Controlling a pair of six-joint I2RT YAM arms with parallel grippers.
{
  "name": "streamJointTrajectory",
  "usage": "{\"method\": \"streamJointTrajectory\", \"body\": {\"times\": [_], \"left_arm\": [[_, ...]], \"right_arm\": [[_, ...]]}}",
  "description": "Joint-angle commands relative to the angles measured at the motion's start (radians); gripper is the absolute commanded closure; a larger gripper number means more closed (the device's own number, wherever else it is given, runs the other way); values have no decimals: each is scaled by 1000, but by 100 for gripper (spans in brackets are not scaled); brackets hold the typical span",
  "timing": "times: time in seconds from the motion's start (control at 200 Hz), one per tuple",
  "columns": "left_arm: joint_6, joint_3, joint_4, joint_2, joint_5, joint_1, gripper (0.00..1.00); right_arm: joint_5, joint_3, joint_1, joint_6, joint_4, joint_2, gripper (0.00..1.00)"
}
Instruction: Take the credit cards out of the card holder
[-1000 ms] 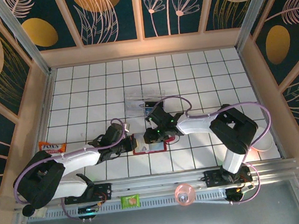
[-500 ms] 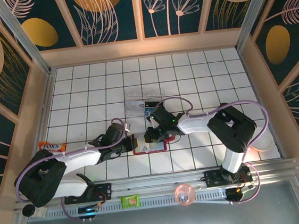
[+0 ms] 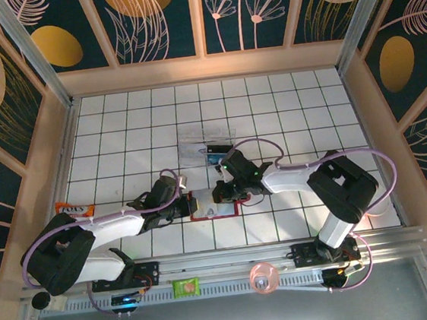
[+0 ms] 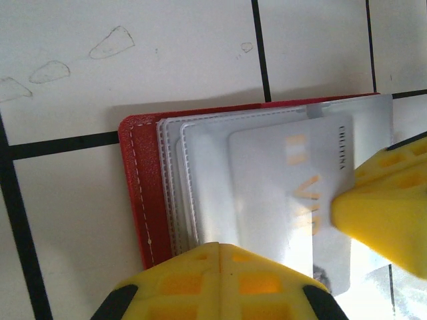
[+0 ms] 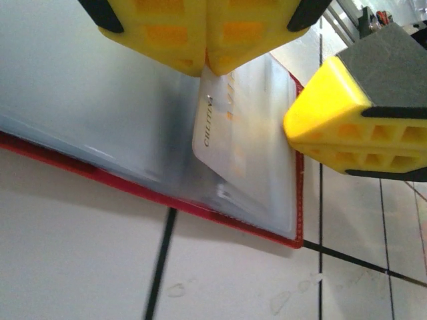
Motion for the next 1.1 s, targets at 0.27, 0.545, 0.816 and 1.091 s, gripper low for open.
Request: {"method": "streamJointTrajectory", "body": {"times": [0.27, 0.545, 0.816, 1.091], "left_arm": [[19, -5, -68, 18, -18, 4, 100], [30, 8, -55, 32, -24, 4, 100], [38, 13, -52, 42, -19, 3, 100], [39, 16, -40, 50, -10, 3, 100]], "right_arm": [[162, -2, -21, -37, -242, -136, 100], [228, 101, 37, -76, -340, -110, 100], [212, 124, 72, -77, -295, -55, 100], [191, 99, 73, -66, -230, -53, 84]]}}
